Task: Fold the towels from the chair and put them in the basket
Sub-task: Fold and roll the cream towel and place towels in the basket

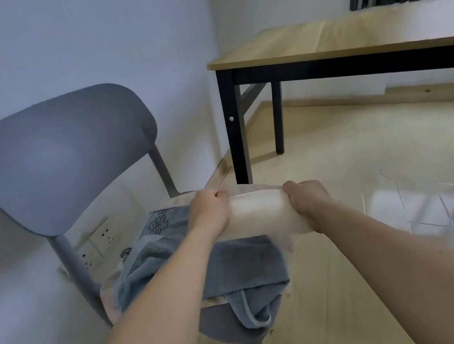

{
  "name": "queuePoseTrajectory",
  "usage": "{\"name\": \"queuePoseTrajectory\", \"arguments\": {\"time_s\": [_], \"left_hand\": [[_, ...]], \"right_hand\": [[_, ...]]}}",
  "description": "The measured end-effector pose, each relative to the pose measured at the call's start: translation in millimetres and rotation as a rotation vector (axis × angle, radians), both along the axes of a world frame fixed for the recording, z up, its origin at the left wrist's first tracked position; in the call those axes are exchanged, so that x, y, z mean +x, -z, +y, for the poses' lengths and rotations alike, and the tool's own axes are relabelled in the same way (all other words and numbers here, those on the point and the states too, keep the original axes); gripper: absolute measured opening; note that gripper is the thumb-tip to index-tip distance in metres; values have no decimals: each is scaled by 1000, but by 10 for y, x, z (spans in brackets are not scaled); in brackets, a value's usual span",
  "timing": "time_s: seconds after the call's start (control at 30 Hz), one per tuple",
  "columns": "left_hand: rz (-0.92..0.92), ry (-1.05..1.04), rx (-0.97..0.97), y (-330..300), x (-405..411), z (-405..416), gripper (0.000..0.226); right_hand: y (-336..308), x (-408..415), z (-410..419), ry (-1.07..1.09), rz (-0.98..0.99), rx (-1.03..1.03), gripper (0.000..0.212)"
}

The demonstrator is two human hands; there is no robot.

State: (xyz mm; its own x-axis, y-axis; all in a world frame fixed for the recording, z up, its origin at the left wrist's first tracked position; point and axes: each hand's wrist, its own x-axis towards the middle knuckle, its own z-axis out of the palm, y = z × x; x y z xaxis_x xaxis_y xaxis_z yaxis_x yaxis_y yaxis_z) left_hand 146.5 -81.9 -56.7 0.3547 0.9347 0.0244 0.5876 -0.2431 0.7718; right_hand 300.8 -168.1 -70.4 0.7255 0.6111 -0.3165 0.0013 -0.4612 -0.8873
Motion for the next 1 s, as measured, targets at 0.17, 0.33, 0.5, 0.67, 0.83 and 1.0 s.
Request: {"name": "queuePoseTrajectory", "arguments": {"time_s": [0.17, 0.33, 0.5, 0.67, 0.83, 1.0], "left_hand": [[53, 33, -90, -587, 489, 137, 44], [54, 63, -113, -2241, 789, 12, 47], [59, 57, -163, -3985, 871, -581, 48], [95, 106, -174, -4868, 959, -1133, 48], [89, 150, -136, -5009, 1402, -1557, 49], [51, 117, -152, -4956, 1955, -1986, 49]], "right_hand": [[-602, 464, 120, 62, 54, -92, 29], [-2238, 774, 26, 77, 93, -179, 41], [-4117, 893, -501, 46, 6, -263, 32], [-4891, 927, -1195, 62, 51, -285, 28], [-4961, 1369, -1696, 97, 79, -243, 35], [-5041, 1969, -2099, 85, 95, -230, 30]]}}
